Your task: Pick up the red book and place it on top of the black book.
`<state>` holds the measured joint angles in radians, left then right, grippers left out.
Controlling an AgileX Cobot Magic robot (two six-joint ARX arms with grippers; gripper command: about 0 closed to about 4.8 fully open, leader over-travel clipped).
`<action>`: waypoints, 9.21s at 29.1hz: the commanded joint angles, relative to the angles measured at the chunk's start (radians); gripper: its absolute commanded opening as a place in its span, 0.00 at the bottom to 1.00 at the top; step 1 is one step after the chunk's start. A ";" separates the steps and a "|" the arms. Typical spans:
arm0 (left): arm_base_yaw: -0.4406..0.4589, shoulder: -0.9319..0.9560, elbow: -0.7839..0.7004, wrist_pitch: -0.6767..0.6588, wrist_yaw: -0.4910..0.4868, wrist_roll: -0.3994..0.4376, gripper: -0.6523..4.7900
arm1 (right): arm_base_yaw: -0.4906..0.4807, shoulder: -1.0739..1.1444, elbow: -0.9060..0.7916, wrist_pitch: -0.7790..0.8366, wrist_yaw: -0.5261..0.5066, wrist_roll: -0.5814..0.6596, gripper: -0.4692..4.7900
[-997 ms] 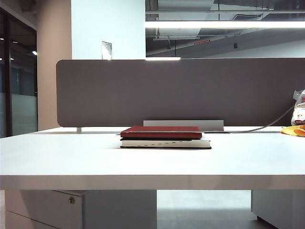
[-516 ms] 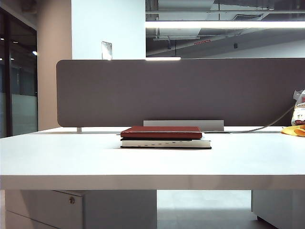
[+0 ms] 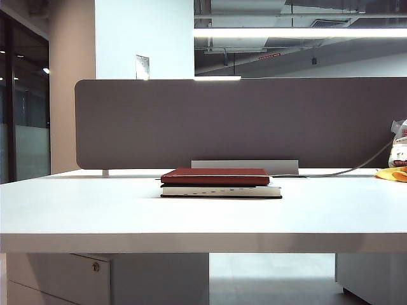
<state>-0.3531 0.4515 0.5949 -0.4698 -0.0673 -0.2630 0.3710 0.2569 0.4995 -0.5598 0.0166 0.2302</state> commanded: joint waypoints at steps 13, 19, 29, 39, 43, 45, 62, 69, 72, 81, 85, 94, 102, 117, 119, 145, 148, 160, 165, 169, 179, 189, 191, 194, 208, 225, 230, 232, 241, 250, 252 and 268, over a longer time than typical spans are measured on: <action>0.002 -0.016 -0.138 0.094 0.000 0.053 0.22 | 0.000 -0.080 -0.137 0.083 0.061 0.098 0.09; 0.002 -0.048 -0.274 0.169 0.000 0.042 0.21 | 0.000 -0.164 -0.226 0.119 0.091 0.154 0.09; 0.002 -0.090 -0.407 0.214 -0.005 0.046 0.21 | 0.001 -0.251 -0.360 0.145 0.099 0.195 0.09; 0.002 -0.094 -0.496 0.250 -0.009 0.058 0.21 | 0.001 -0.254 -0.425 0.160 0.105 0.212 0.09; 0.002 -0.094 -0.521 0.277 -0.010 0.069 0.21 | 0.002 -0.254 -0.428 0.159 0.113 0.211 0.09; 0.002 -0.094 -0.531 0.293 -0.010 0.068 0.21 | 0.002 -0.254 -0.428 0.159 0.114 0.211 0.09; 0.002 -0.094 -0.588 0.374 -0.024 0.064 0.11 | 0.002 -0.254 -0.428 0.157 0.113 0.207 0.09; 0.002 -0.094 -0.588 0.366 -0.015 0.064 0.11 | 0.001 -0.254 -0.428 0.157 0.112 0.208 0.09; 0.002 -0.094 -0.588 0.367 -0.015 0.064 0.11 | 0.002 -0.254 -0.427 0.155 0.107 0.208 0.09; 0.002 -0.094 -0.588 0.367 -0.015 0.064 0.11 | 0.000 -0.254 -0.425 0.144 0.150 0.072 0.09; 0.002 -0.094 -0.588 0.367 -0.015 0.064 0.11 | 0.000 -0.254 -0.425 0.142 0.174 0.049 0.09; 0.002 -0.094 -0.588 0.367 -0.015 0.064 0.11 | -0.001 -0.254 -0.424 0.141 0.195 -0.048 0.09; 0.002 -0.094 -0.588 0.367 -0.015 0.064 0.11 | 0.000 -0.254 -0.424 0.145 0.138 -0.047 0.09; 0.005 -0.117 -0.588 0.365 -0.019 0.065 0.11 | 0.000 -0.254 -0.424 0.145 0.138 -0.047 0.09; 0.016 -0.143 -0.588 0.363 -0.016 0.065 0.11 | 0.000 -0.254 -0.424 0.145 0.139 -0.047 0.09; 0.278 -0.449 -0.588 0.352 -0.015 0.066 0.11 | -0.330 -0.254 -0.425 0.145 0.139 -0.047 0.09; 0.302 -0.449 -0.588 0.351 -0.015 0.068 0.11 | -0.343 -0.254 -0.424 0.145 0.139 -0.047 0.09; 0.340 -0.449 -0.588 0.351 -0.015 0.068 0.11 | -0.343 -0.254 -0.425 0.145 0.139 -0.047 0.09; 0.340 -0.449 -0.588 0.351 -0.015 0.068 0.11 | -0.359 -0.254 -0.425 0.145 0.139 -0.047 0.09; 0.340 -0.449 -0.588 0.351 -0.015 0.068 0.11 | -0.365 -0.254 -0.424 0.145 0.139 -0.047 0.09; 0.340 -0.448 -0.588 0.351 -0.015 0.068 0.11 | -0.365 -0.254 -0.424 0.145 0.139 -0.047 0.09; 0.340 -0.448 -0.588 0.351 -0.015 0.068 0.11 | -0.365 -0.254 -0.424 0.145 0.139 -0.047 0.09; 0.340 -0.448 -0.588 0.351 -0.015 0.068 0.11 | -0.365 -0.254 -0.424 0.145 0.139 -0.047 0.09; 0.340 -0.448 -0.588 0.351 -0.015 0.068 0.11 | -0.365 -0.254 -0.424 0.145 0.139 -0.047 0.09; 0.340 -0.449 -0.588 0.351 -0.015 0.068 0.11 | -0.365 -0.254 -0.424 0.163 0.141 -0.063 0.09; 0.340 -0.448 -0.588 0.351 -0.015 0.068 0.11 | -0.365 -0.254 -0.425 0.284 0.134 -0.265 0.09; 0.340 -0.448 -0.588 0.351 -0.015 0.068 0.11 | -0.364 -0.254 -0.437 0.282 0.062 -0.297 0.09; 0.340 -0.449 -0.588 0.351 -0.015 0.068 0.11 | -0.364 -0.254 -0.449 0.283 0.021 -0.328 0.09; 0.340 -0.449 -0.588 0.351 -0.015 0.068 0.11 | -0.364 -0.254 -0.488 0.398 -0.017 -0.338 0.09; 0.340 -0.449 -0.588 0.351 -0.015 0.068 0.11 | -0.361 -0.254 -0.494 0.415 -0.019 -0.327 0.09; 0.340 -0.449 -0.588 0.351 -0.015 0.068 0.11 | -0.361 -0.254 -0.494 0.415 -0.019 -0.327 0.09; 0.340 -0.448 -0.588 0.351 -0.015 0.068 0.11 | -0.361 -0.254 -0.494 0.407 -0.019 -0.328 0.09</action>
<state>-0.0158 0.0025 0.0071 -0.1272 -0.0826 -0.1993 0.0093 0.0029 0.0078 -0.1638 -0.0006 -0.0994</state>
